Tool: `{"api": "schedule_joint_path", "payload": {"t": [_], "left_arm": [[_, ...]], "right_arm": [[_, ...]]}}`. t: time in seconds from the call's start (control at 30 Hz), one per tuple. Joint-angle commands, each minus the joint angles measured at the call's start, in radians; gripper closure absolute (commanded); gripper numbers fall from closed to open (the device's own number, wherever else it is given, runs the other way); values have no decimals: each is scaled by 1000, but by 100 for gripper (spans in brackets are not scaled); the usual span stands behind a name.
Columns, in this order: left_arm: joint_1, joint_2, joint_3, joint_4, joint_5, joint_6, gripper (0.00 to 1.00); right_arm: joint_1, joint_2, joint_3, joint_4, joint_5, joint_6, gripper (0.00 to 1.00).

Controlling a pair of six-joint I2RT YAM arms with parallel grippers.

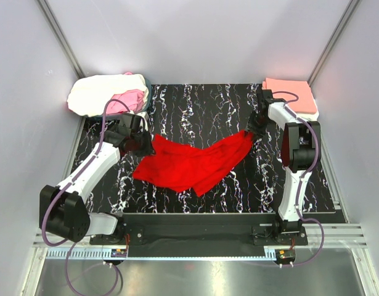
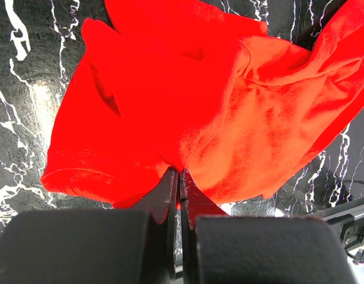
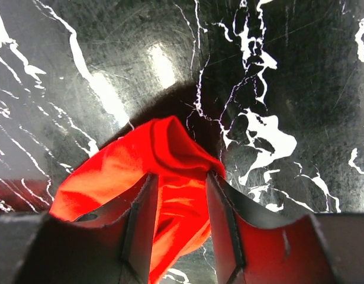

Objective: Fold and stack the t-shirts
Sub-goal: Flatten the tshirt out

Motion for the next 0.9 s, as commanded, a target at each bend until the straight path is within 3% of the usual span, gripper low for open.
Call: {"api": "schedule_joint_path", "payload": {"t": [0.0, 0.23, 0.4, 0.5, 0.63, 0.87], "left_arm": [[1, -10, -14, 53, 27, 12, 100], [1, 1, -25, 70, 34, 6, 100], [1, 7, -22, 73, 36, 6, 100], [1, 9, -25, 68, 33, 12, 100], [1, 10, -23, 63, 25, 15, 100], [1, 21, 7, 45, 24, 16, 100]], "right_arm": [[-3, -33, -29, 29, 27, -11, 55], [-3, -105, -146, 70, 56, -2, 52], [-4, -56, -103, 55, 53, -6, 55], [-7, -39, -83, 58, 54, -5, 70], [-18, -27, -72, 59, 53, -14, 97], [-27, -65, -58, 23, 62, -28, 100]]}}
